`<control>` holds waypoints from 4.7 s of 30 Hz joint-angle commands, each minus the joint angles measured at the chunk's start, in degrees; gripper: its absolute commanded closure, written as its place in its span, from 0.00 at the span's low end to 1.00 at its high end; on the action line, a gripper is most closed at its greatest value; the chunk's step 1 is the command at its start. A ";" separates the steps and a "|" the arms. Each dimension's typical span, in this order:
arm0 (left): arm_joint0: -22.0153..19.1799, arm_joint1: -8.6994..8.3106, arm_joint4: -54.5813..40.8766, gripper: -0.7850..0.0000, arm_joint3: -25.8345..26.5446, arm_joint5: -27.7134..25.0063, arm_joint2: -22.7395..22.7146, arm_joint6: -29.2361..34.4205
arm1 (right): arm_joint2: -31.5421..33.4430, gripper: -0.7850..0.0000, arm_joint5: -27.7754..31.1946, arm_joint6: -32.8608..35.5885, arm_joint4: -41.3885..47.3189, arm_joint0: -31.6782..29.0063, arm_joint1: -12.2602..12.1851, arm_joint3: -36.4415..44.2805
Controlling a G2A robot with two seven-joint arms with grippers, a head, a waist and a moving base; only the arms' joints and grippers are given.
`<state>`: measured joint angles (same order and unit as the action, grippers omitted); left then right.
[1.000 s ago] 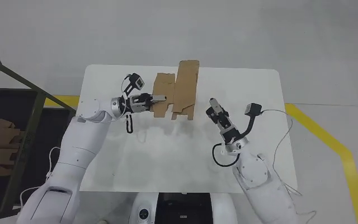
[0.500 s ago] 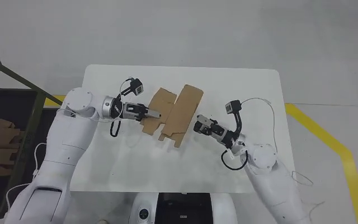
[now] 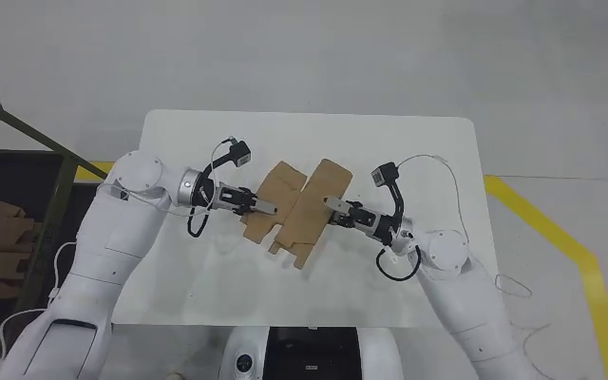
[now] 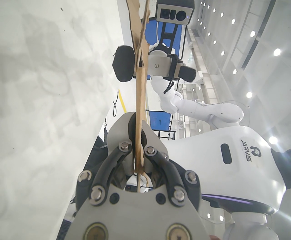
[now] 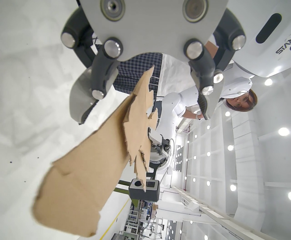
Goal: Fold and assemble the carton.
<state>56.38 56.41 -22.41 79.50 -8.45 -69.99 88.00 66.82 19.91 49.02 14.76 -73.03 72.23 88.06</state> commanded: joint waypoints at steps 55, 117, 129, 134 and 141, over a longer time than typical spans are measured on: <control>9.95 1.59 -2.16 0.00 4.41 -13.56 -1.06 -40.24 | -10.40 1.00 -10.38 -64.44 -13.42 -19.57 3.55 18.19; -0.51 0.07 -3.22 1.00 -0.75 -7.03 -6.99 -10.73 | 1.23 0.09 5.35 -4.16 -0.48 -5.98 0.58 5.48; 0.76 -0.50 -2.40 1.00 1.22 -8.38 -7.95 -11.78 | 0.45 0.27 2.05 2.47 0.90 -4.60 -0.18 4.59; 0.95 -0.66 -1.94 1.00 1.57 -8.46 -7.81 -11.81 | 1.02 0.52 1.50 3.86 1.16 -4.18 -0.54 4.27; 0.78 -0.69 -1.77 1.00 1.88 -8.97 -7.07 -12.74 | 0.90 0.71 1.24 5.67 1.46 -3.37 -0.91 3.46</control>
<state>57.21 55.72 -24.40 81.32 -17.27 -77.14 75.54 67.76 21.13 54.66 16.22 -76.49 71.34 91.69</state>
